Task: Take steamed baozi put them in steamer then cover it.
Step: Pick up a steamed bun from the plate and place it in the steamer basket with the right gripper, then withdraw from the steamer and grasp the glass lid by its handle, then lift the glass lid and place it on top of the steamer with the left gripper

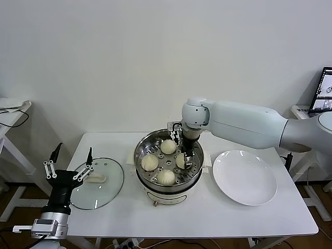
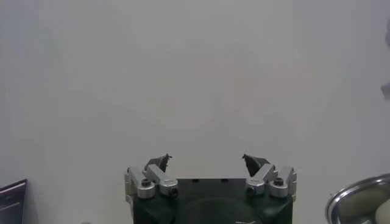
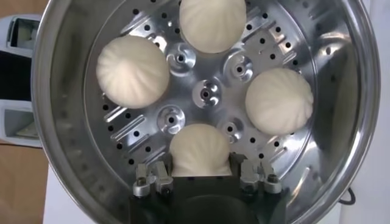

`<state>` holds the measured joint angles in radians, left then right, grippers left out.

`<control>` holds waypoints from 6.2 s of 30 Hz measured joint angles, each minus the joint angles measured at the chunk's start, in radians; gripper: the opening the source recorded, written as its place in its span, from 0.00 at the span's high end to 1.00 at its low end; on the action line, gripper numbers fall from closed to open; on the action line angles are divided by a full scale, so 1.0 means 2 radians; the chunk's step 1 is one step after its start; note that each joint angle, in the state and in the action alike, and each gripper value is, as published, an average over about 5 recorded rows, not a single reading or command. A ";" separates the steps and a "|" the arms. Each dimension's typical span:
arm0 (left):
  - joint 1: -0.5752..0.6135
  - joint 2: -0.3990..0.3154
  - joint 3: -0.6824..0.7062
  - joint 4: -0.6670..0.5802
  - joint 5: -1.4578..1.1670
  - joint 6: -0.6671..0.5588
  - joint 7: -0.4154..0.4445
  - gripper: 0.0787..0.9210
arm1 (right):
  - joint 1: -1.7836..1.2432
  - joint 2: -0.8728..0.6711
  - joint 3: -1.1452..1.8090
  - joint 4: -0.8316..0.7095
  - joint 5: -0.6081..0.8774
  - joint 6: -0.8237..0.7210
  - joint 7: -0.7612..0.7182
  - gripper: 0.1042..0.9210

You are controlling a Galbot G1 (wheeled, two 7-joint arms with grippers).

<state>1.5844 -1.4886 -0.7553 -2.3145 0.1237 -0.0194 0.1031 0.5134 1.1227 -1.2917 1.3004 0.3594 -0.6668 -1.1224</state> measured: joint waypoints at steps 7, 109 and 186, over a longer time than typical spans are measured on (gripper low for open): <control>0.001 0.000 0.002 0.000 0.001 0.000 -0.001 0.12 | 0.017 -0.022 0.008 0.014 0.008 0.007 -0.010 0.12; -0.088 0.053 -0.006 0.376 0.627 -0.150 -0.183 0.12 | -1.022 0.073 0.919 0.288 0.027 0.524 0.599 0.12; -0.164 0.067 -0.005 0.377 0.655 -0.094 -0.188 0.87 | -1.012 0.077 0.908 0.262 0.005 0.542 0.599 0.12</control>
<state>1.2563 -1.3540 -0.7648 -1.5605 1.4328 -0.2070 -0.2731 -1.5101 1.2769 0.5239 1.8247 0.3700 0.4176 0.0746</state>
